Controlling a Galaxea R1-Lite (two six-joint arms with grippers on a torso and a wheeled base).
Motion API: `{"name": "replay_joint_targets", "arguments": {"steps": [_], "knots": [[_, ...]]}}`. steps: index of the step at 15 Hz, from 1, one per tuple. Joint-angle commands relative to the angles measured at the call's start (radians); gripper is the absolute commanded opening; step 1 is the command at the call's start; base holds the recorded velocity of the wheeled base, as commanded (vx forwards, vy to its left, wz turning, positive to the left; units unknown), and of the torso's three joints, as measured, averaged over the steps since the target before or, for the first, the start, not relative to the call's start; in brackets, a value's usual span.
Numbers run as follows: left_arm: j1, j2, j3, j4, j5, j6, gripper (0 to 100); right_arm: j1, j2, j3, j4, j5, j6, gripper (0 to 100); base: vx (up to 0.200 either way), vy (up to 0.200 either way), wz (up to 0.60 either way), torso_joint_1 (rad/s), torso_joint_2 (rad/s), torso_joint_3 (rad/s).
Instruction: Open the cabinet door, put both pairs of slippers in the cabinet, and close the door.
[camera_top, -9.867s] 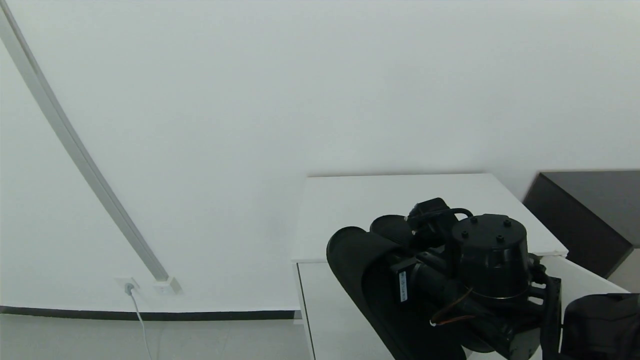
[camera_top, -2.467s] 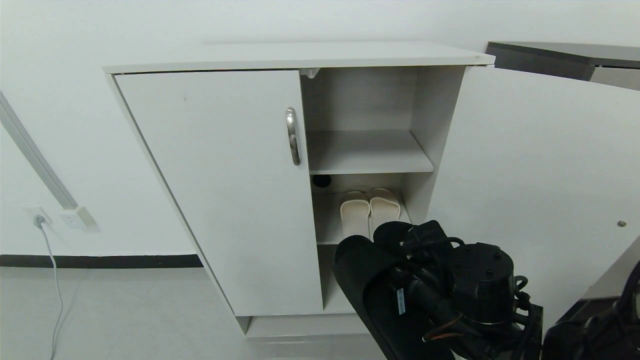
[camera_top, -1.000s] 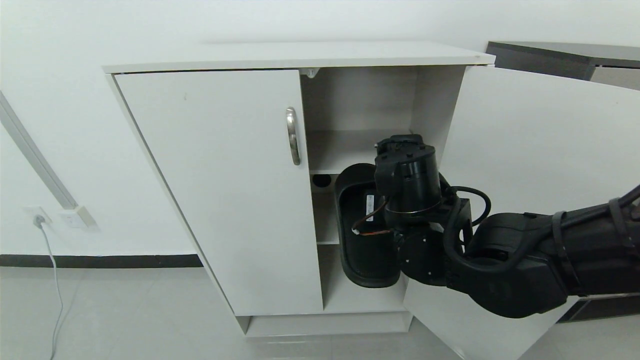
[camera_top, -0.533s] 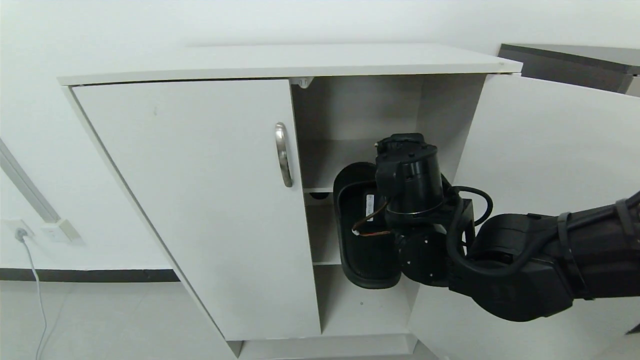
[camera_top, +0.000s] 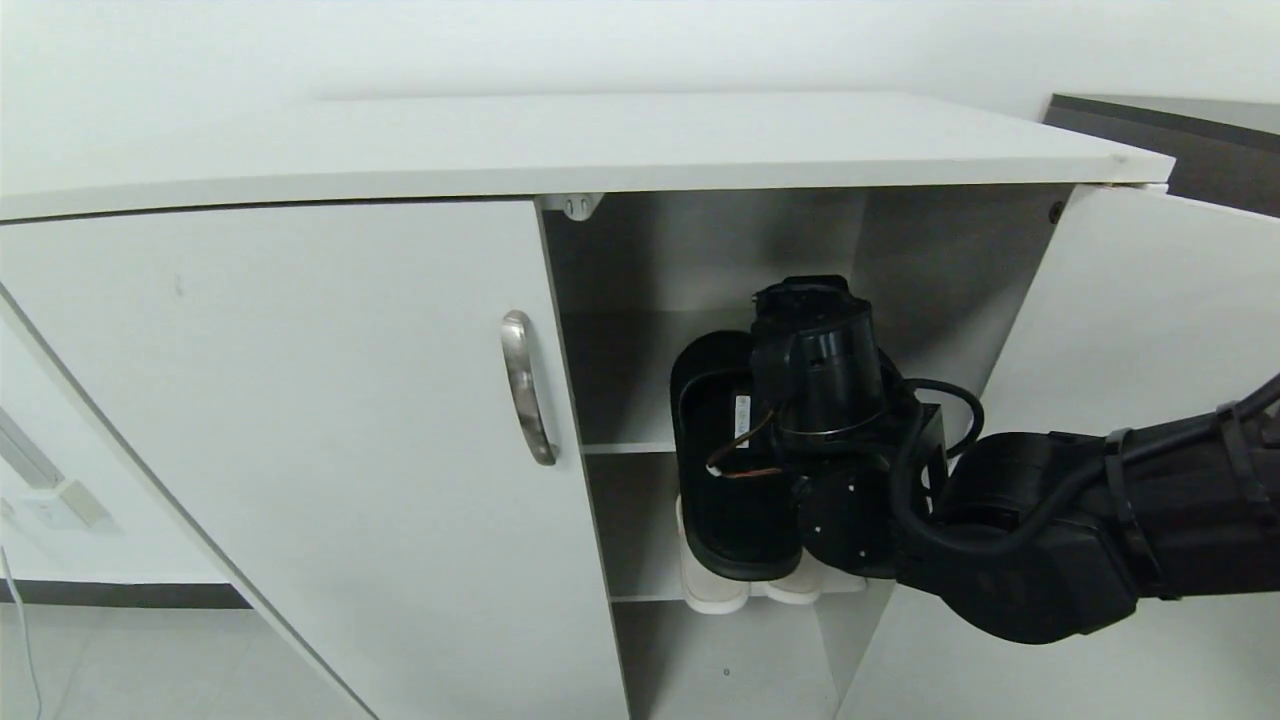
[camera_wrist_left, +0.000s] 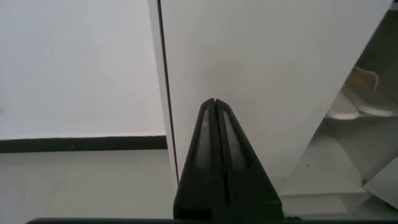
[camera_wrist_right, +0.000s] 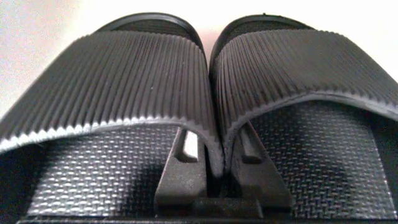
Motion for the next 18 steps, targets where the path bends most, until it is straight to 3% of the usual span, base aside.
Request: {"name": "replay_joint_targets", "arguments": {"steps": [1,7,13,18], "knots": [[0.001,0.001,0.000,-0.002,0.000,0.000,0,0.015,0.001,-0.005,-0.005,0.000,-0.003,0,0.000,0.000,0.00,0.000,0.00,0.000],[0.001,0.001,0.000,-0.002,0.000,0.000,0,-0.037,0.037,-0.069,0.037,0.057,-0.011,0,0.000,0.000,0.00,0.000,0.00,0.000],[0.001,0.001,0.000,-0.002,0.002,0.000,0,-0.087,0.126,-0.303,0.192,0.112,-0.011,0,0.000,0.000,0.00,0.000,0.00,0.000],[0.001,0.001,0.000,-0.002,0.003,-0.002,0,-0.110,0.176,-0.413,0.227,0.133,-0.029,0,0.000,0.000,0.00,0.000,0.00,0.000]]}}
